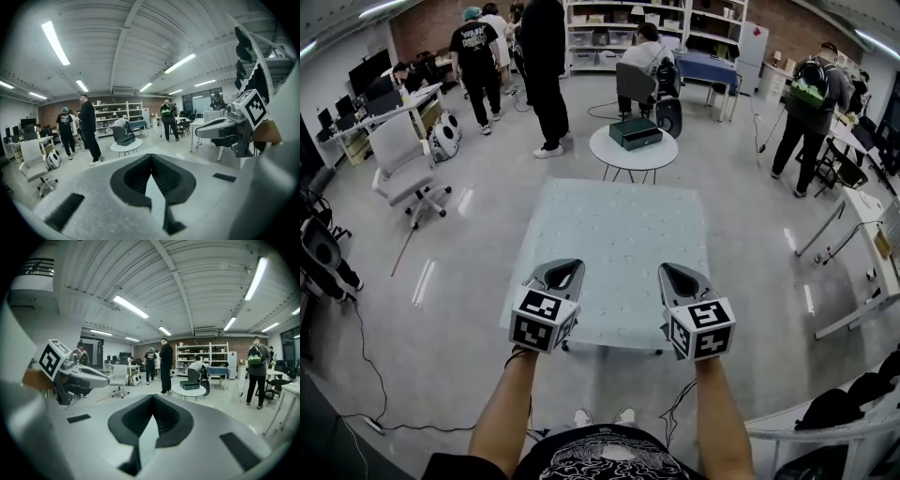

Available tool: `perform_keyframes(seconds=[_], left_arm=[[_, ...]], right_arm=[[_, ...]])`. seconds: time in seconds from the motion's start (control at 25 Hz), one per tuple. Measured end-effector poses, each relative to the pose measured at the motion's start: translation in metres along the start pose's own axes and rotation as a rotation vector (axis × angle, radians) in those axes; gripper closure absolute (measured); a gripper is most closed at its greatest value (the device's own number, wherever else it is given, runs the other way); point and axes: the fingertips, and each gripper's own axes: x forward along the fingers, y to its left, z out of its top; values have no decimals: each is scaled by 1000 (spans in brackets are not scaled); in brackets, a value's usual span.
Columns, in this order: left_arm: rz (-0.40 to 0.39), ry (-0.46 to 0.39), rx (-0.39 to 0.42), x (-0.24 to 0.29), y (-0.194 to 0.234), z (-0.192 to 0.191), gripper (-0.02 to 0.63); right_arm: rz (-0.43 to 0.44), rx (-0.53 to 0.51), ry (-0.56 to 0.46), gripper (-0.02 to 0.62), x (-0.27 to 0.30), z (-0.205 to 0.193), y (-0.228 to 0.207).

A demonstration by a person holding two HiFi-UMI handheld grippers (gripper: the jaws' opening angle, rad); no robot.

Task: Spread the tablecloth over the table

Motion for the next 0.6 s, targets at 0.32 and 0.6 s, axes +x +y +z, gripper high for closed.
perform_keyframes(seconds=[0.32, 0.6], left_arm=[[-16, -13, -8, -14, -5, -1, 601], [-19, -20, -6, -19, -8, 1, 601]], right_arm=[[-15, -21, 0, 592, -10, 3, 12], [-20, -28, 0, 591, -16, 2, 15]])
